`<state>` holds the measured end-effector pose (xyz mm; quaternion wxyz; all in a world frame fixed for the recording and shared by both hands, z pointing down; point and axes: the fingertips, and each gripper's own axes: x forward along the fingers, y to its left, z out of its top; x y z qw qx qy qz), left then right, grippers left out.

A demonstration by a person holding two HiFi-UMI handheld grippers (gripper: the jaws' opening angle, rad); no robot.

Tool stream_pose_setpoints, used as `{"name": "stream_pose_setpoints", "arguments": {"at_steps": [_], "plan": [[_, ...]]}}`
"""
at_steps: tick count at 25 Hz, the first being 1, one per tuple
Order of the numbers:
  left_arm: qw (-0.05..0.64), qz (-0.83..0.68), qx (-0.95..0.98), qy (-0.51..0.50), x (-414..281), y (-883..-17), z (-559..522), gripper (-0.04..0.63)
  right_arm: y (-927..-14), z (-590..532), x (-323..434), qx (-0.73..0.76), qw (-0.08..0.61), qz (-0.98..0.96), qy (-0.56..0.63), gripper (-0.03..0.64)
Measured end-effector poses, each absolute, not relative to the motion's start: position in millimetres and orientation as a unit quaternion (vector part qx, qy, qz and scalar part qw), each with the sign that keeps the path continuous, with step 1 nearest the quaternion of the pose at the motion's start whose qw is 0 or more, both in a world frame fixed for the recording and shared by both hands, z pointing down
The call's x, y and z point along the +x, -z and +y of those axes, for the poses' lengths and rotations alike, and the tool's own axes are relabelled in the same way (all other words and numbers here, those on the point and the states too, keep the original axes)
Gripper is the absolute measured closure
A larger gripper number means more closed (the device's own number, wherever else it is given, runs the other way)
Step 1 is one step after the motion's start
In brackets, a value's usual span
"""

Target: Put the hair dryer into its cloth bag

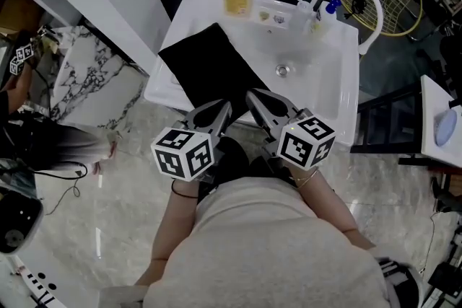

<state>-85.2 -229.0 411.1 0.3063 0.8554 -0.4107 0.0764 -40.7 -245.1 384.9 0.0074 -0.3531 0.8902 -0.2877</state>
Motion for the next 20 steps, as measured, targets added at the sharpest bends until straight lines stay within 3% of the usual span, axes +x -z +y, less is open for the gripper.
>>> {"name": "stream_pose_setpoints", "arguments": {"at_steps": [8, 20], "plan": [[0.283, -0.411, 0.861, -0.103, -82.9, -413.3, -225.6, 0.584, -398.1, -240.7, -37.9, -0.365, -0.022, 0.884, 0.291, 0.618], [0.311, -0.401, 0.856, -0.097, -81.1, -419.1, -215.2, 0.584, -407.4, -235.3, -36.7, -0.378, -0.039, 0.879, 0.288, 0.618]]}}
